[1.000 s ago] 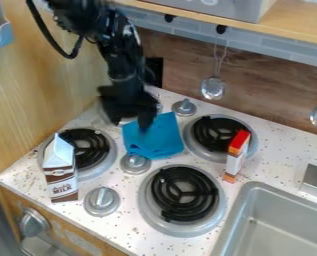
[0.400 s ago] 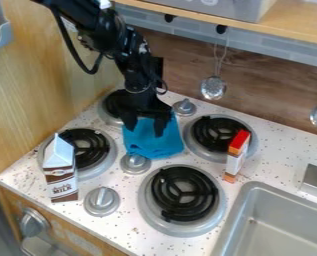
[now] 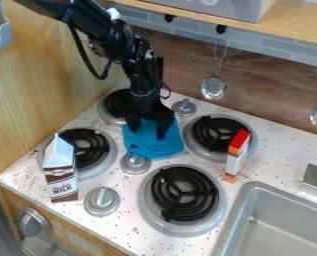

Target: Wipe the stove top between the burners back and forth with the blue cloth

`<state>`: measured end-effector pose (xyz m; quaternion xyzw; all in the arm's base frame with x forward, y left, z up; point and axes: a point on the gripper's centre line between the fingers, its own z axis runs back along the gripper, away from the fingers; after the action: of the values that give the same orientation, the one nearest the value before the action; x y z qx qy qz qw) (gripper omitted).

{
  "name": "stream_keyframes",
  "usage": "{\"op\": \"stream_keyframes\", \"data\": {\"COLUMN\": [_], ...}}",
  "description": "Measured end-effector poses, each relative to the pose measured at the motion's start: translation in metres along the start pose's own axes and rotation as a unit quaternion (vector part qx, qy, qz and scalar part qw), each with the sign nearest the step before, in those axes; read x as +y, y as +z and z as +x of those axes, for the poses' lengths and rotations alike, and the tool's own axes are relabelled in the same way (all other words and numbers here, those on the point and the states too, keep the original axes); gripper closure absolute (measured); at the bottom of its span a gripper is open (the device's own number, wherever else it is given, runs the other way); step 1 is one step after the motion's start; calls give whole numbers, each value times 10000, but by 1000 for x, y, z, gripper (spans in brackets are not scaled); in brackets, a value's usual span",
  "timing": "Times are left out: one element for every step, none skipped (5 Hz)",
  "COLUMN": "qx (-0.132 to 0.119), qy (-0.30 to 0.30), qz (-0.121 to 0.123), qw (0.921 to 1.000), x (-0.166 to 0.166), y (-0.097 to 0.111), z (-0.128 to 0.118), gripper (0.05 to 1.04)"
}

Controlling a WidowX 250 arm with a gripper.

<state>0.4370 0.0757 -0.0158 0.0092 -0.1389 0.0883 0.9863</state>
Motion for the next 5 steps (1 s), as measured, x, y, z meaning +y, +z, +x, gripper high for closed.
{"op": "stream_keyframes", "data": {"qx": [122, 176, 216, 237, 209], "qy": [-96, -208, -414, -387, -431], "qz": [92, 160, 53, -37, -114], "qw": [9998, 9995, 9989, 9990, 9988], "x": [2, 3, 0, -2, -5], "y": [-12, -16, -17, -12, -5], "z": [-3, -6, -23, -38, -49], "gripper": [83, 83, 83, 83, 83]}}
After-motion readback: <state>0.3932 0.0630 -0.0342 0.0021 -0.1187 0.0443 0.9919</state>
